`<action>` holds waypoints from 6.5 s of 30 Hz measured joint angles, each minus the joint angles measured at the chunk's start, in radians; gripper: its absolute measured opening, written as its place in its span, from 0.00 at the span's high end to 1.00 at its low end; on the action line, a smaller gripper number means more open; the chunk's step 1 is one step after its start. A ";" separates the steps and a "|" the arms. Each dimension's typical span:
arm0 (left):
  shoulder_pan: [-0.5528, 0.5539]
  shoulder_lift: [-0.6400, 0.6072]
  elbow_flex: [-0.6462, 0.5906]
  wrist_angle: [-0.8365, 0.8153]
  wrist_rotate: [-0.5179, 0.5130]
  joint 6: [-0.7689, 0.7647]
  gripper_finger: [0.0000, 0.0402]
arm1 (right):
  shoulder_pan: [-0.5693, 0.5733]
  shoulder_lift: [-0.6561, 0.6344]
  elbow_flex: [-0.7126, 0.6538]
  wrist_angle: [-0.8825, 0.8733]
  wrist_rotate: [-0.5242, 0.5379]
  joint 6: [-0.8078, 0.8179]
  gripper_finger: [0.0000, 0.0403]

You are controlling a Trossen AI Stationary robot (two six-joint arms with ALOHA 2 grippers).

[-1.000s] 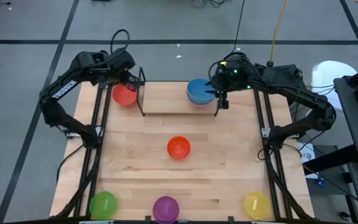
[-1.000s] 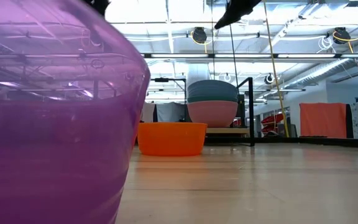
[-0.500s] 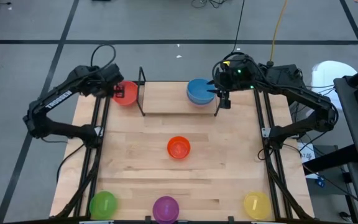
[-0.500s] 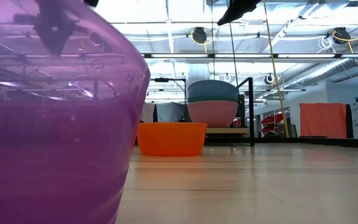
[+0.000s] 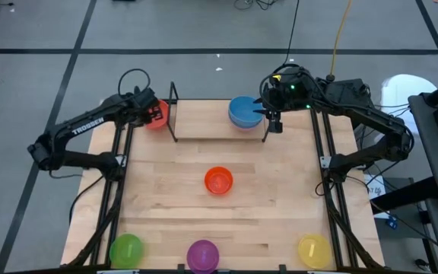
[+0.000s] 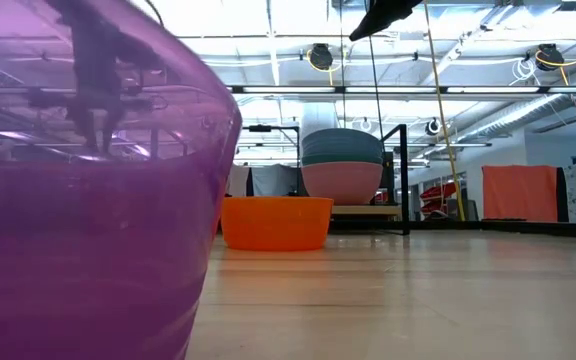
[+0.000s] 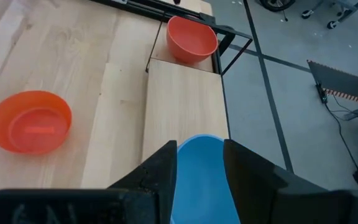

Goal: Place and stack bowls onto a shelf
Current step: Stack the large orange bowl on top of the blue bowls on the shelf

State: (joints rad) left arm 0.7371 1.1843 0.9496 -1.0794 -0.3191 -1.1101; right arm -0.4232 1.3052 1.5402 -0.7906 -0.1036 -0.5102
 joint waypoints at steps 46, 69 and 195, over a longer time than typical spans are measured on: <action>0.134 0.163 -0.108 0.174 0.120 -0.100 0.82 | 0.000 0.000 0.000 -0.051 -0.002 -0.030 0.69; 0.097 -0.083 -0.106 0.067 0.165 -0.094 0.82 | 0.000 0.000 0.000 -0.056 -0.002 -0.036 0.69; 0.137 -0.061 -0.255 0.383 0.112 -0.307 0.82 | 0.000 0.000 0.000 -0.060 -0.002 -0.085 0.69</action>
State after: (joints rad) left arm 0.8739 1.1231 0.6949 -0.6965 -0.2069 -1.4171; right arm -0.4232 1.3056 1.5406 -0.8505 -0.1059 -0.5953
